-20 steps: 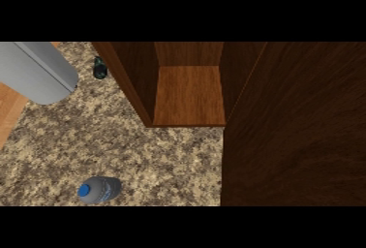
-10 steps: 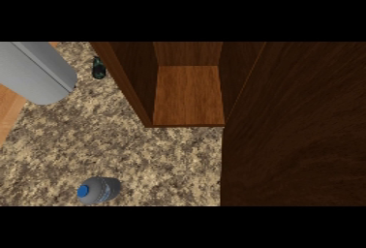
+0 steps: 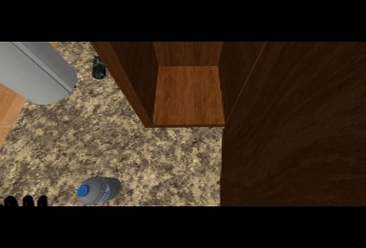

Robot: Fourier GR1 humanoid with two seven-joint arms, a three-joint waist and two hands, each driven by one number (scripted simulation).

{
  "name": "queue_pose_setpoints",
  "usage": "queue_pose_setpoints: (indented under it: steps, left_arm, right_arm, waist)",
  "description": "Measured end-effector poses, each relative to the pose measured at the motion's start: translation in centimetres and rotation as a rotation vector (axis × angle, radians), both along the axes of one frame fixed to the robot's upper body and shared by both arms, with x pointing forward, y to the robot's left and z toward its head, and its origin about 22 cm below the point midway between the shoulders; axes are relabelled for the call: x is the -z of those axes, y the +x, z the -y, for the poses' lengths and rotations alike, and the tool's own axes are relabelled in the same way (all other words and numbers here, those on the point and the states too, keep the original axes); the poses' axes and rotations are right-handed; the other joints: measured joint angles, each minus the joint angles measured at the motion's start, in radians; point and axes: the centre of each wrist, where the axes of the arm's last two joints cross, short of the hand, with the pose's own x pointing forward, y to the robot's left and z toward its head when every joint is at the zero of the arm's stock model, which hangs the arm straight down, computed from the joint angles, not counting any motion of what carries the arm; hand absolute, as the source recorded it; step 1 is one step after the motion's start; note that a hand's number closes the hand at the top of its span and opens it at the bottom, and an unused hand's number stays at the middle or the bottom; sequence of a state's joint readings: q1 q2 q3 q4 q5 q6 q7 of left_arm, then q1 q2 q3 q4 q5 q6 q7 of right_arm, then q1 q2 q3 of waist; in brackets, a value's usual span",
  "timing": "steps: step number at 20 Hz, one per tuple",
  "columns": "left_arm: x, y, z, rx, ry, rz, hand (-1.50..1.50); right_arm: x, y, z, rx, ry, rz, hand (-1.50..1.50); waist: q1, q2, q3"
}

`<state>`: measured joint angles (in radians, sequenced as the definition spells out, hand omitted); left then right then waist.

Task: Pick up the bottled water, place it into the cabinet and close the cabinet

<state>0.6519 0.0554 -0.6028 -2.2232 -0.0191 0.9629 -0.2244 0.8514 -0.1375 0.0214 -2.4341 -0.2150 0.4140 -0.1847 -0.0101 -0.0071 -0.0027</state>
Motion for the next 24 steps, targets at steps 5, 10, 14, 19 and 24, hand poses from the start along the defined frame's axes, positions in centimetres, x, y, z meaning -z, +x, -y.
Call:
queue_pose_setpoints:
  steps: [5,10,14,19,24]
  left_arm:
    - [3.2,0.9,-1.6,0.0,-0.011,-0.053,-1.5]
    - [7.1,1.5,-3.0,0.002,-0.031,-0.077,-1.5]
    - [9.9,1.9,-4.1,0.008,-0.048,-0.085,-1.5]
    - [13.1,2.5,-5.3,-0.01,-0.064,-0.079,-1.5]
    - [16.0,2.7,-6.4,-0.027,-0.07,-0.077,-1.5]
  right_arm:
    - [0.2,-0.8,0.1,-0.008,0.011,-0.005,-1.5]
    - [0.4,-1.7,0.2,-0.012,0.019,-0.01,-1.5]
    - [0.5,-2.5,0.3,-0.013,0.025,-0.017,-1.5]
    - [0.5,-3.6,0.8,-0.009,0.012,-0.015,-1.5]
    - [0.5,-3.9,1.2,-0.006,0.003,-0.006,-1.5]
  waist:
    - [0.002,0.0,-0.001]
    - [0.002,0.001,-0.001]
    - [0.0,0.002,-0.001]
    - [-0.003,0.003,0.0]
    - [-0.001,0.005,0.0]
